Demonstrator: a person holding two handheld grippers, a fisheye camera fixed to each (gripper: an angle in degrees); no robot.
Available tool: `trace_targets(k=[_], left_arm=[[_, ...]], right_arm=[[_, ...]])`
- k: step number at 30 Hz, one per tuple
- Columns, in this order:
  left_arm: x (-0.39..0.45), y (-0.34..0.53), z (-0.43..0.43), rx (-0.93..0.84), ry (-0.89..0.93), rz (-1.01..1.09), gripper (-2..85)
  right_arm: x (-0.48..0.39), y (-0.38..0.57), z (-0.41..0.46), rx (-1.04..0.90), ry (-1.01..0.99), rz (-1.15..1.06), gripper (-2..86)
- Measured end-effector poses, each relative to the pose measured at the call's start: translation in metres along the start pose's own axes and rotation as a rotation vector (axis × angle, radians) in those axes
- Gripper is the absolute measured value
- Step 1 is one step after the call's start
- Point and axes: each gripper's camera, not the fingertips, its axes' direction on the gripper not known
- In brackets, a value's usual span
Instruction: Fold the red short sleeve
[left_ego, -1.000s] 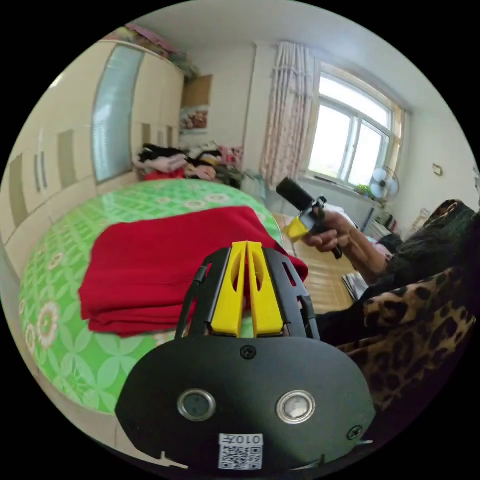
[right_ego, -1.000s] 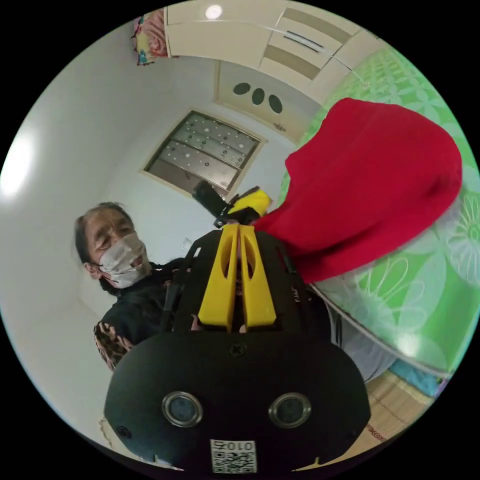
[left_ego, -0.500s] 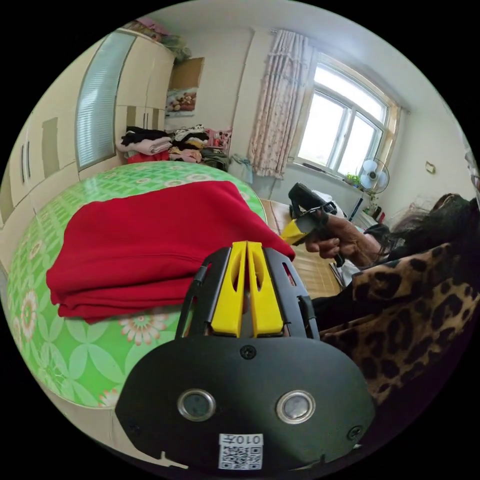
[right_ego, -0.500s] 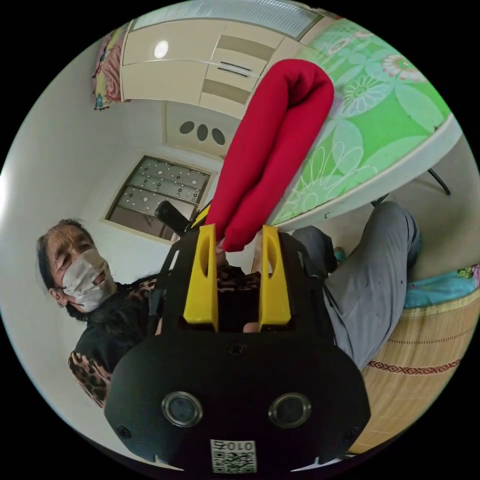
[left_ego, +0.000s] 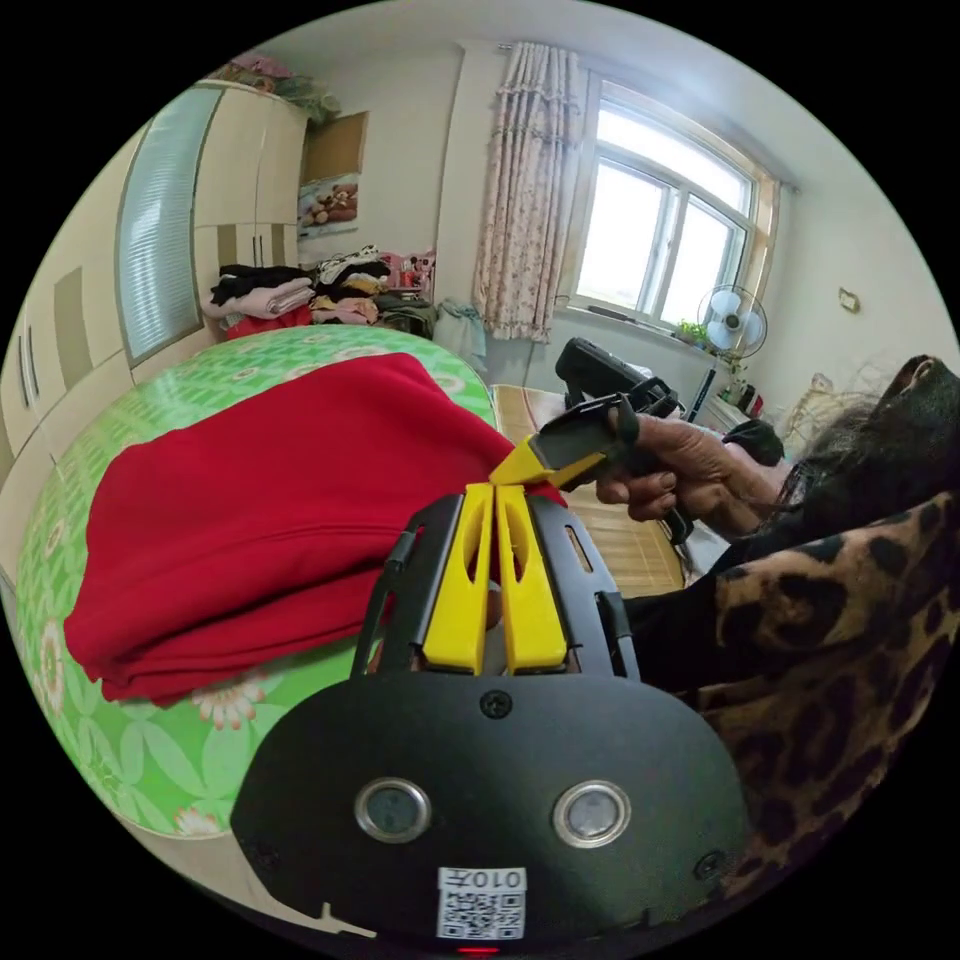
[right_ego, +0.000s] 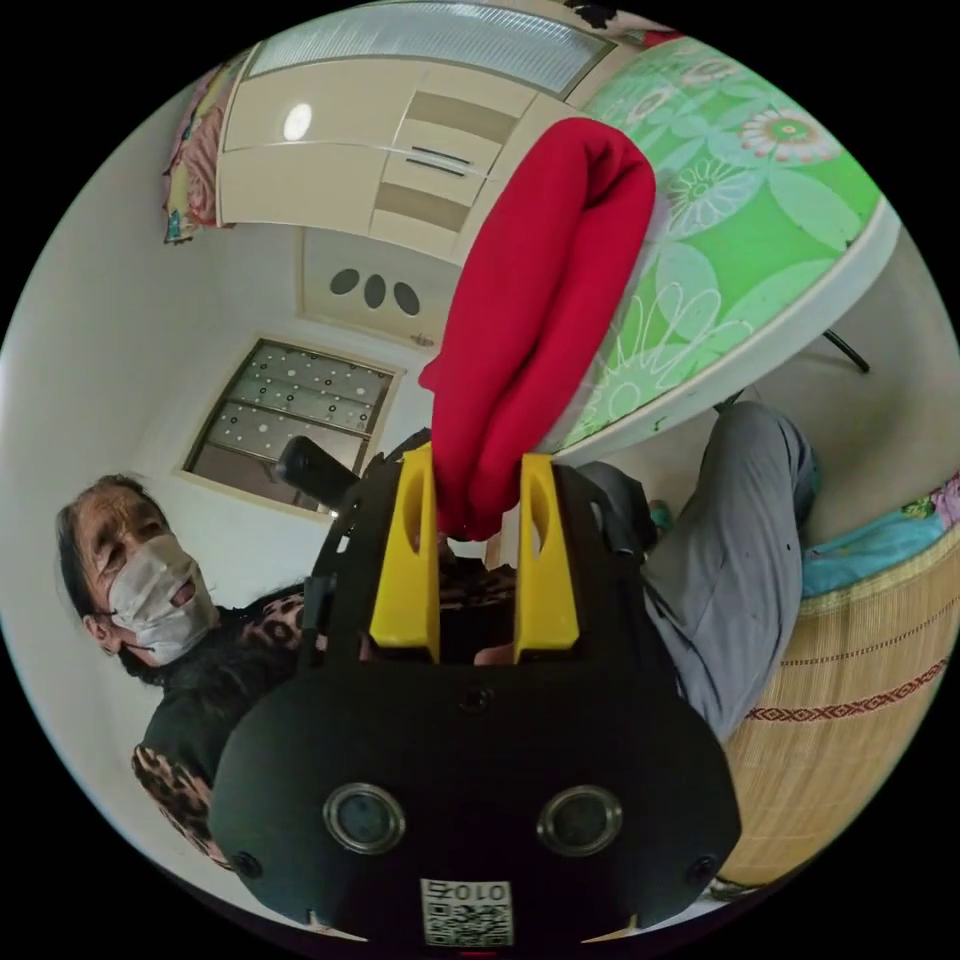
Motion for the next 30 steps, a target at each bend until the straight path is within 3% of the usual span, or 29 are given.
trace_targets(k=[3,7,11,16,20,23,27,30], left_arm=[[-0.024,0.021,-0.024,0.079,0.065,-0.090,0.2],[-0.099,0.074,-0.083,0.152,-0.079,-0.410,2.4],[-0.182,0.126,-0.120,0.254,0.100,-0.682,10.0],[-0.241,0.144,-0.104,0.107,0.101,-0.915,14.8],[-0.271,0.119,-0.080,-0.004,0.093,-0.913,16.3],[-0.295,0.089,-0.082,-0.028,-0.043,-0.865,17.1],[-0.346,0.042,-0.065,-0.065,0.039,-0.789,18.4],[-0.382,0.004,-0.027,-0.190,0.007,-0.723,19.5]], right_arm=[[-0.025,0.019,-0.003,0.013,0.081,-0.043,7.5],[-0.040,0.046,-0.030,0.068,0.163,-0.040,7.1],[-0.047,0.066,-0.041,0.059,0.181,-0.035,7.1],[-0.053,0.093,-0.021,0.048,0.169,-0.071,7.1],[-0.051,0.112,-0.007,0.039,0.152,-0.094,7.1],[-0.040,0.128,0.002,0.046,0.115,-0.090,7.1],[-0.024,0.146,0.011,0.040,0.067,-0.086,7.1],[-0.019,0.159,0.010,0.036,0.094,-0.093,7.0]])
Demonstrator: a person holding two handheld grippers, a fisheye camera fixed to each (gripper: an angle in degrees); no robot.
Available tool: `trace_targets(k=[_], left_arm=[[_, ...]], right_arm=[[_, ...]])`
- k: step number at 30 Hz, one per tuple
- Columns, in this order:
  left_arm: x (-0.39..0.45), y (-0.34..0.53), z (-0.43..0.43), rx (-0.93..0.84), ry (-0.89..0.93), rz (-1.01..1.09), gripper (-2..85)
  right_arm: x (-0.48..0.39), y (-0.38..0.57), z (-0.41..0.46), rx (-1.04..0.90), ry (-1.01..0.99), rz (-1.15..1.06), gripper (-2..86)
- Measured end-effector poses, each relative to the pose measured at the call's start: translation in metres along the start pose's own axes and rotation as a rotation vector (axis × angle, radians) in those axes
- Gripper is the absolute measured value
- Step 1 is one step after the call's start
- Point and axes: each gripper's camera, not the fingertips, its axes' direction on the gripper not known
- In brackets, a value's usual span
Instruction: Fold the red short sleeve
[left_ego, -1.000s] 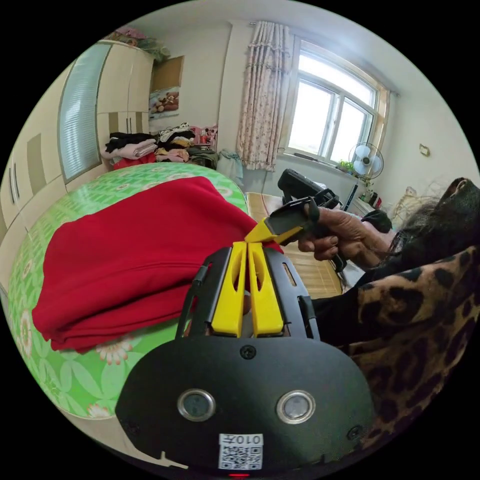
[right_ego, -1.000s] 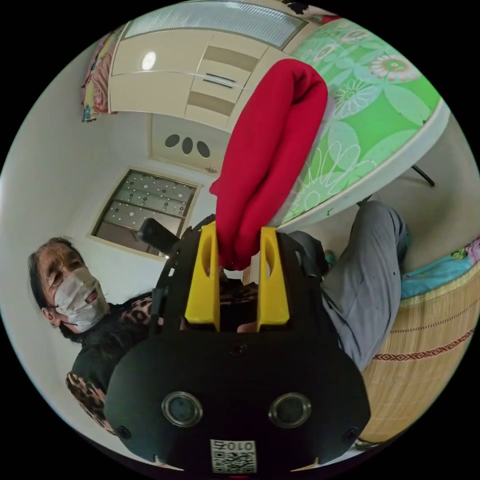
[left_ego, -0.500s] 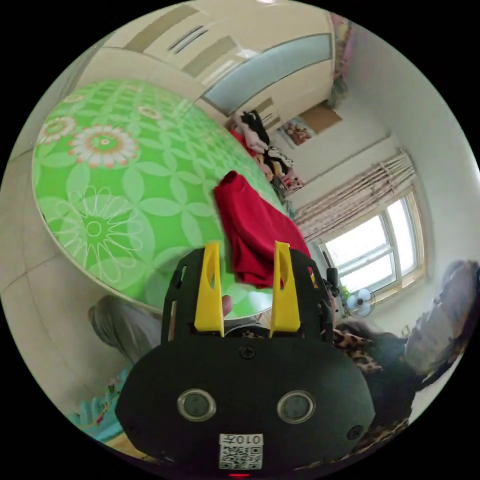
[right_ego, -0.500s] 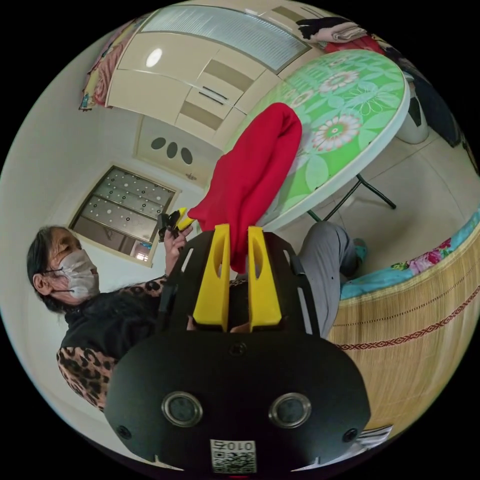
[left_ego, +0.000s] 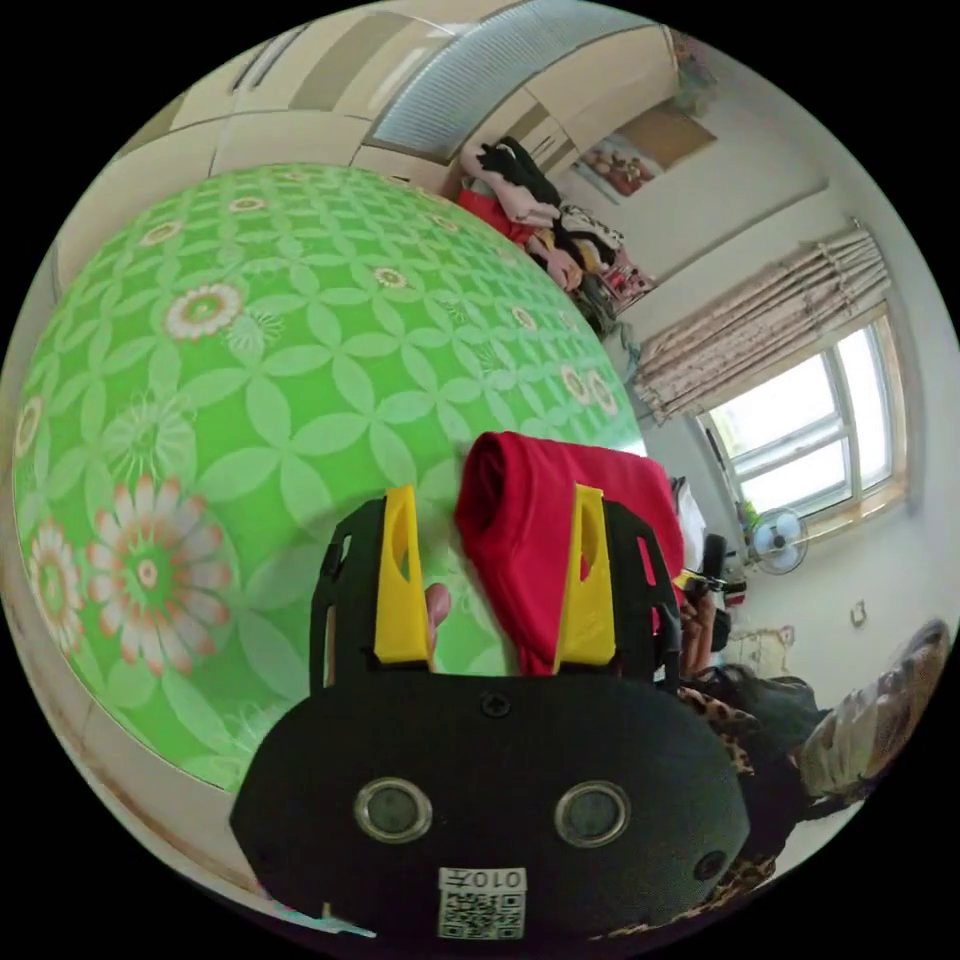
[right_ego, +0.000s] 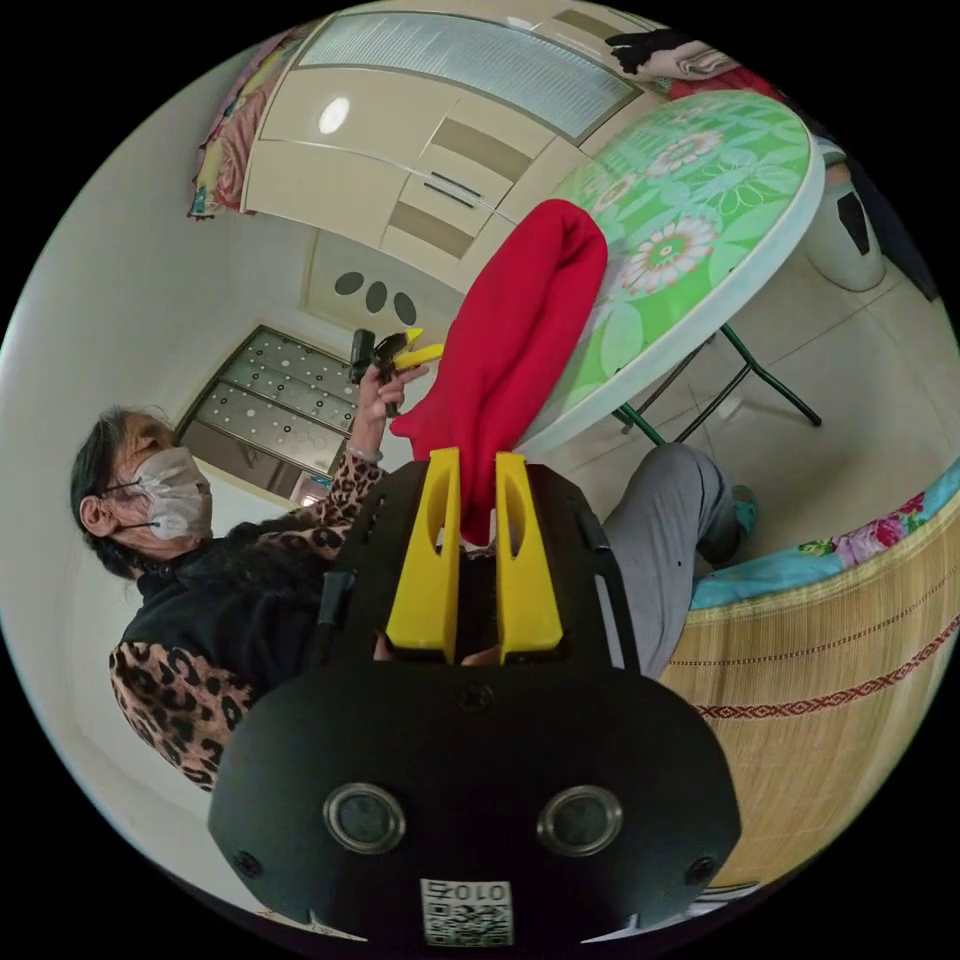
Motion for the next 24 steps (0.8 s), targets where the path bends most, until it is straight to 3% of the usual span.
trace_targets(k=[5,16,19,24], left_arm=[[0.008,-0.057,0.054,-0.141,0.017,0.080,20.4],[0.074,-0.087,0.113,-0.341,-0.055,0.403,21.4],[0.088,-0.090,0.127,-0.410,0.057,0.469,20.4],[0.062,-0.098,0.142,-0.427,0.226,0.368,15.9]], right_arm=[[0.020,0.028,-0.023,0.010,0.041,0.019,7.0],[0.116,0.055,-0.046,0.008,-0.047,-0.026,7.1],[0.161,0.058,-0.062,0.039,-0.116,-0.023,7.1],[0.224,0.054,-0.085,0.046,-0.190,-0.030,7.2]])
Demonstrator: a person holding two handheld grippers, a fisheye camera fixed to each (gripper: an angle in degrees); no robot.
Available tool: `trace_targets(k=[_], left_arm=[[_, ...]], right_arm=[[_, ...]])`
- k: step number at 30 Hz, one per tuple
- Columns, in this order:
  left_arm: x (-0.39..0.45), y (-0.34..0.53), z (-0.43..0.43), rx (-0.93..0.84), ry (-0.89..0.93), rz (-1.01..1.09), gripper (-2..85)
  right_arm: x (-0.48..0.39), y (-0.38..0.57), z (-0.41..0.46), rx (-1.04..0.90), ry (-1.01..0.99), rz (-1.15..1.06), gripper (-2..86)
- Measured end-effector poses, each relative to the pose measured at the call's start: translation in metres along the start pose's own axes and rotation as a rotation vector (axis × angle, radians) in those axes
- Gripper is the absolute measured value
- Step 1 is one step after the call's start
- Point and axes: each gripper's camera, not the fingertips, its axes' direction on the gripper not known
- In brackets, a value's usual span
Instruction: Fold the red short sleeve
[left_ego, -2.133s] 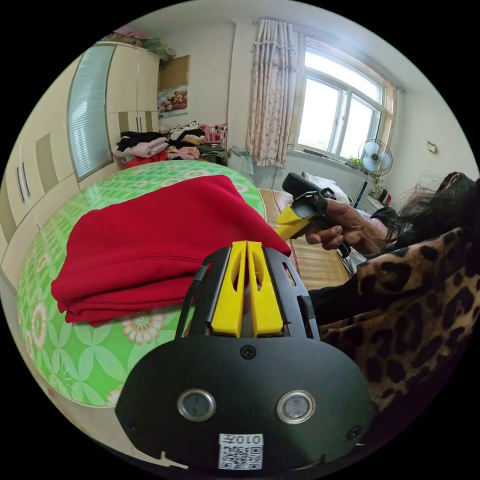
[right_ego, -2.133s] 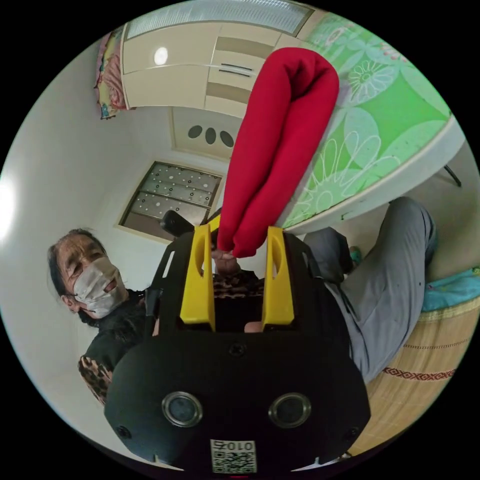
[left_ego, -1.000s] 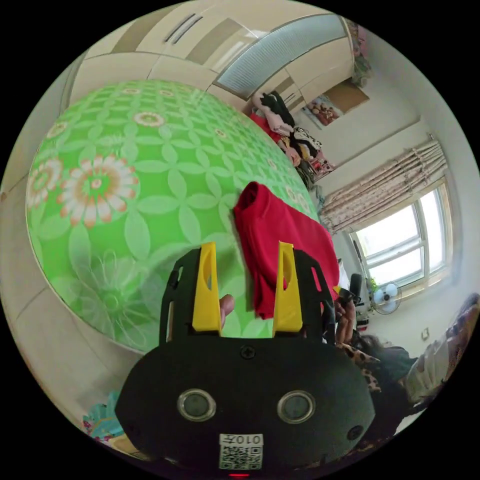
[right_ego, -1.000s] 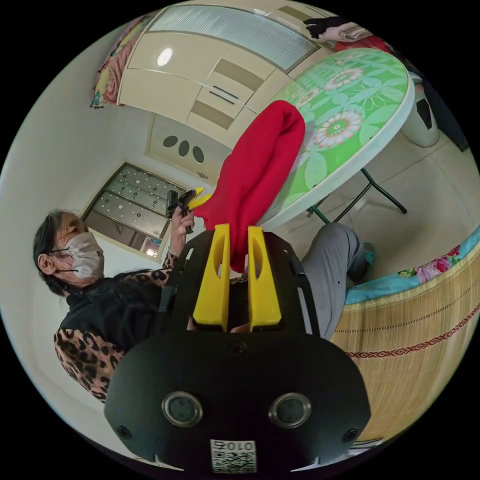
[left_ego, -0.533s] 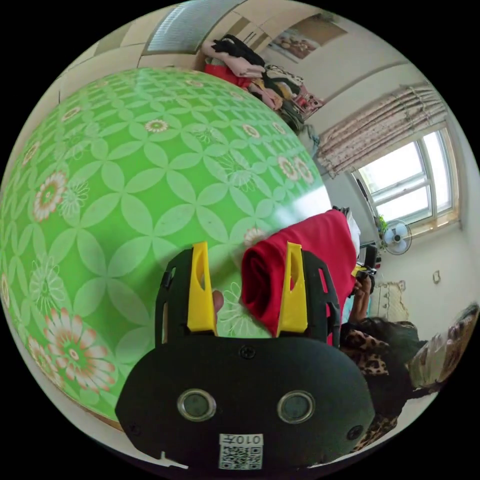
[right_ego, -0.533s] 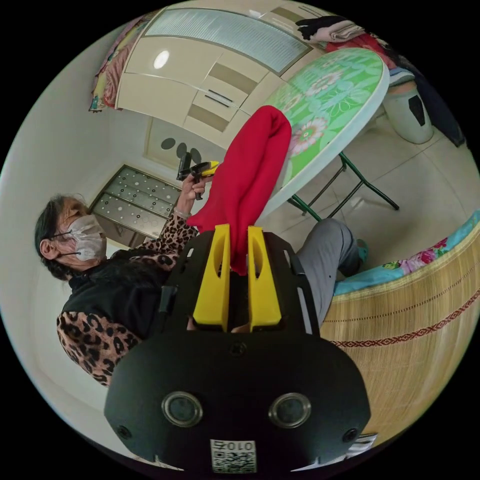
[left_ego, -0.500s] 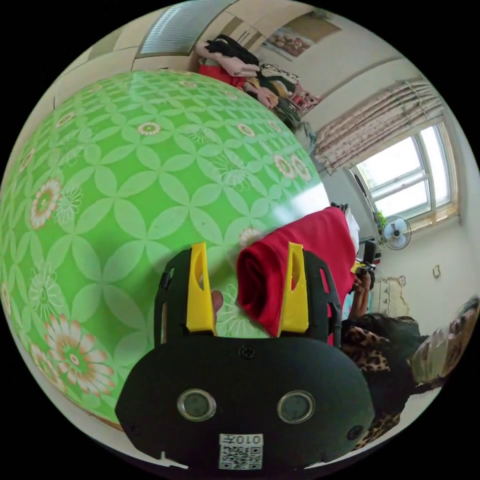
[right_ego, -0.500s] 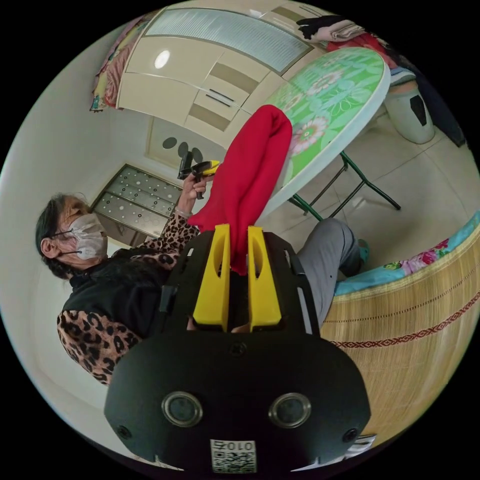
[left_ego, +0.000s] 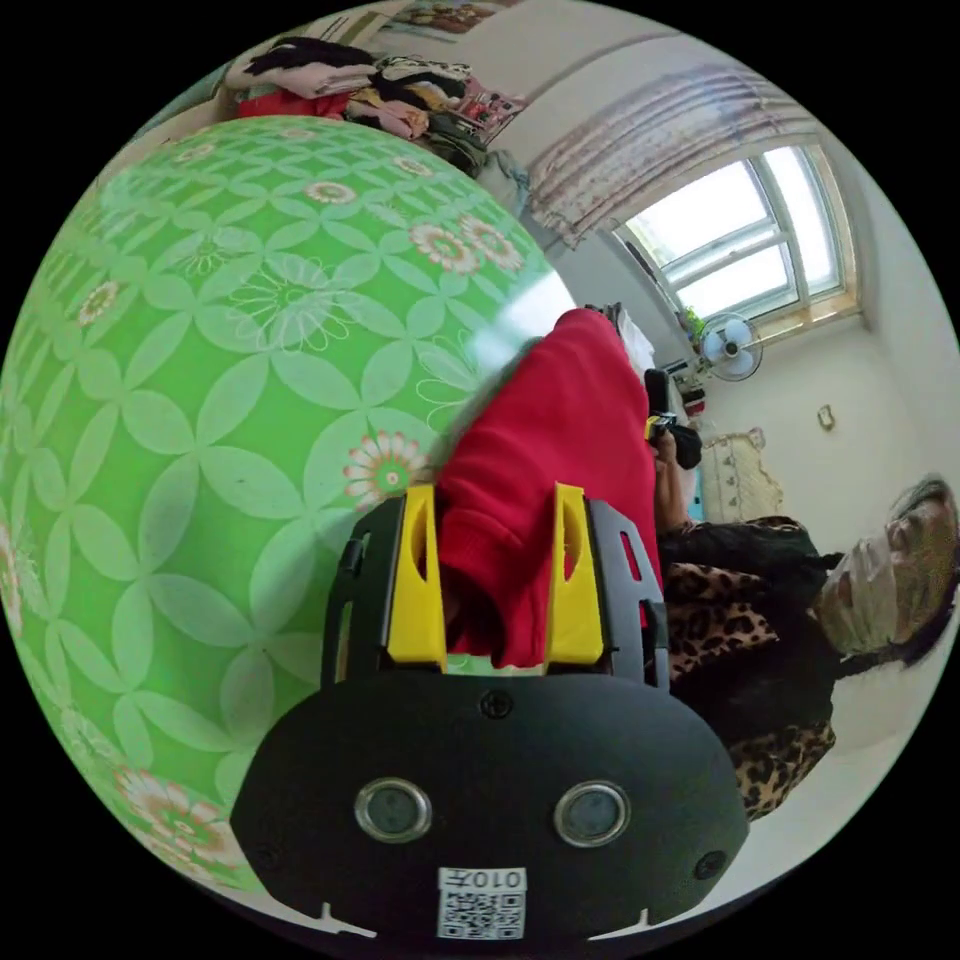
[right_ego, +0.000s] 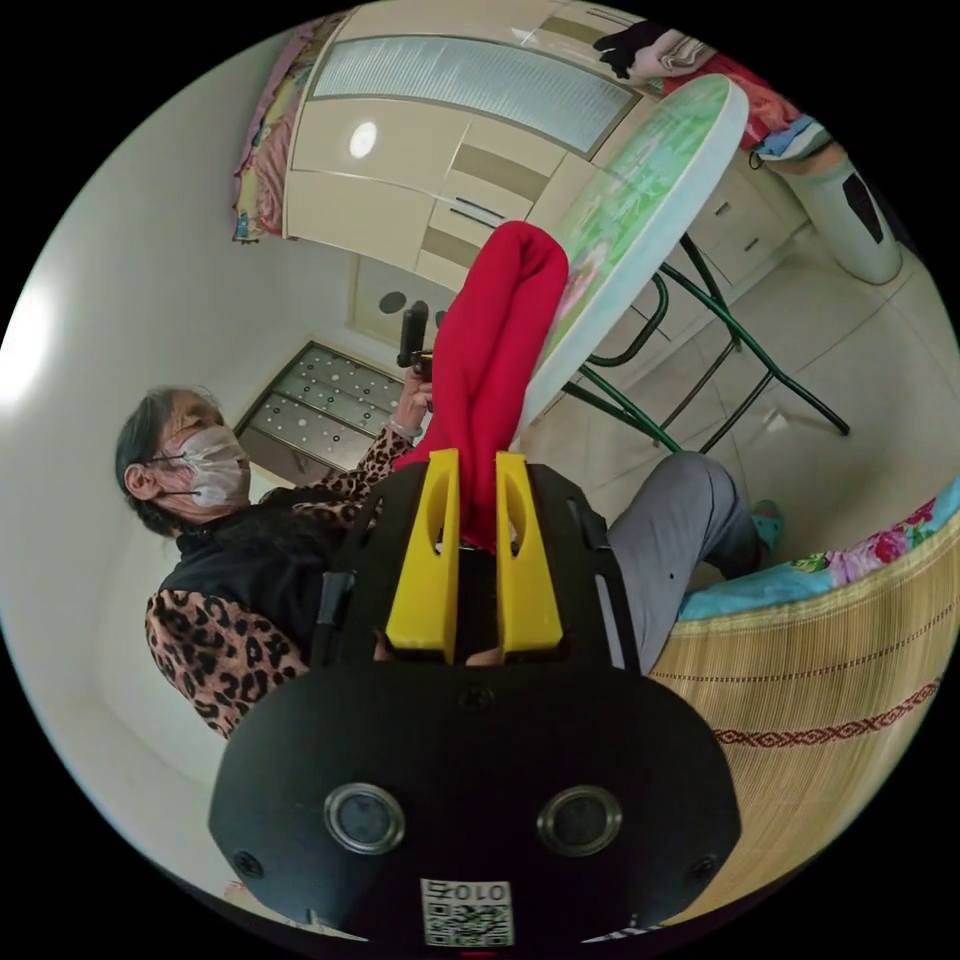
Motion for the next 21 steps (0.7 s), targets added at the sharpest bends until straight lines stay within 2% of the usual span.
trace_targets(k=[2,4,9,12,15,17,21], left_arm=[[-0.021,0.007,0.009,0.042,0.129,-0.036,13.6],[-0.028,0.015,0.007,0.096,0.166,-0.046,12.5],[-0.013,0.045,-0.012,0.248,0.141,-0.008,10.4],[-0.005,0.056,-0.014,0.248,0.125,-0.021,9.9],[-0.013,0.061,-0.014,0.241,0.184,-0.055,9.5],[-0.014,0.063,-0.015,0.244,0.214,-0.058,9.5],[-0.007,0.064,-0.019,0.245,0.227,-0.048,9.3]], right_arm=[[0.016,-0.003,-0.012,-0.003,-0.017,-0.005,7.2],[0.037,-0.007,-0.030,0.010,-0.035,-0.009,7.4],[0.084,-0.008,-0.079,0.101,-0.127,0.004,8.3],[0.114,-0.009,-0.121,0.199,-0.199,0.010,12.2],[0.137,-0.006,-0.182,0.294,-0.109,0.092,19.7],[0.145,-0.013,-0.204,0.269,-0.087,0.133,21.5],[0.167,-0.068,-0.222,0.168,-0.169,0.190,24.2]])
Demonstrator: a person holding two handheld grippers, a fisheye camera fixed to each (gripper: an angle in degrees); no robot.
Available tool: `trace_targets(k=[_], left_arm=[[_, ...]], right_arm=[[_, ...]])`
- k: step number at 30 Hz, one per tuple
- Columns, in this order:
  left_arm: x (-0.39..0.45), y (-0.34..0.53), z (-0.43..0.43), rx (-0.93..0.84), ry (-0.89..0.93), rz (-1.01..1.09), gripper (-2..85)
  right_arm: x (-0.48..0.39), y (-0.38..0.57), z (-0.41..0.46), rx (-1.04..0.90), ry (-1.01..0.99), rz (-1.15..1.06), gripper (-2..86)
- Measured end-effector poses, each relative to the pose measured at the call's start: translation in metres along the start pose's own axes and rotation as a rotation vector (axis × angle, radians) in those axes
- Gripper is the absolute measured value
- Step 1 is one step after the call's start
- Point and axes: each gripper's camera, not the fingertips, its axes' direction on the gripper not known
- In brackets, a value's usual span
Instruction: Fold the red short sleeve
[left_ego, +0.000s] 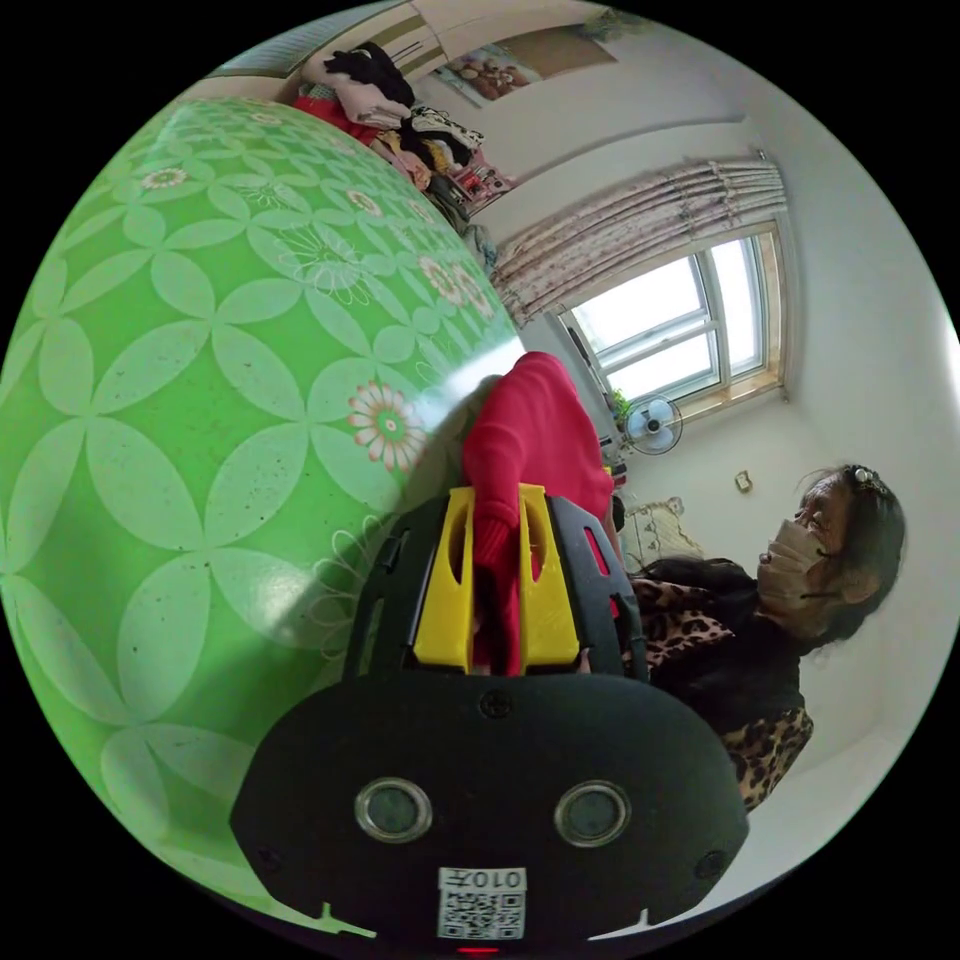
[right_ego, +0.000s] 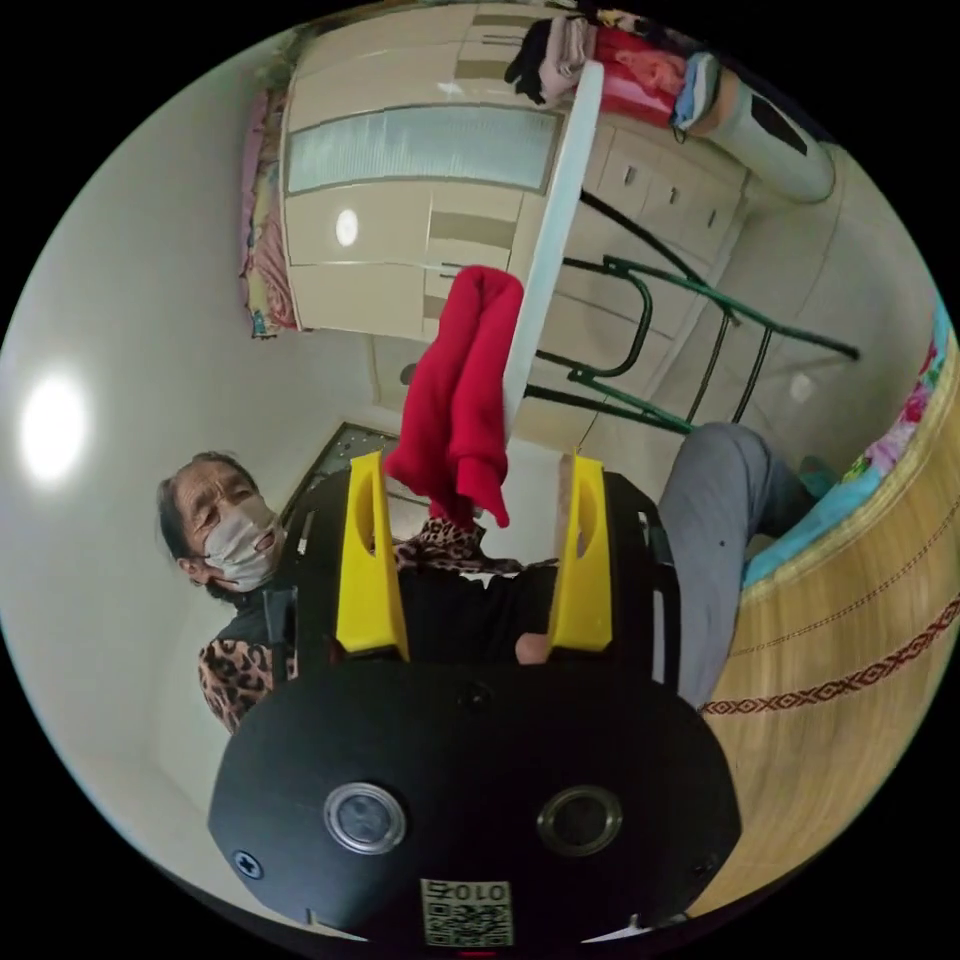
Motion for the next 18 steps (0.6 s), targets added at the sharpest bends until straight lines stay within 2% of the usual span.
trace_targets(k=[6,8,9,12,16,18], left_arm=[[0.020,0.004,-0.005,0.012,0.021,-0.009,9.2],[0.031,0.005,-0.007,0.012,0.028,-0.015,9.2],[0.034,0.006,-0.007,0.012,0.030,-0.016,9.2],[0.053,0.013,-0.011,0.028,0.023,-0.024,9.2],[0.098,0.038,-0.012,0.073,-0.035,-0.095,9.3],[0.124,0.054,-0.011,0.119,-0.070,-0.109,9.3]], right_arm=[[-0.018,-0.133,-0.036,-0.087,-0.045,0.025,25.8],[-0.025,-0.176,-0.045,-0.142,0.008,0.066,24.3],[-0.030,-0.204,-0.052,-0.184,0.048,0.080,19.2],[-0.056,-0.263,-0.093,-0.197,0.169,0.035,11.5],[-0.128,-0.353,-0.159,-0.241,0.286,-0.121,10.2],[-0.166,-0.415,-0.186,-0.281,0.284,-0.176,10.0]])
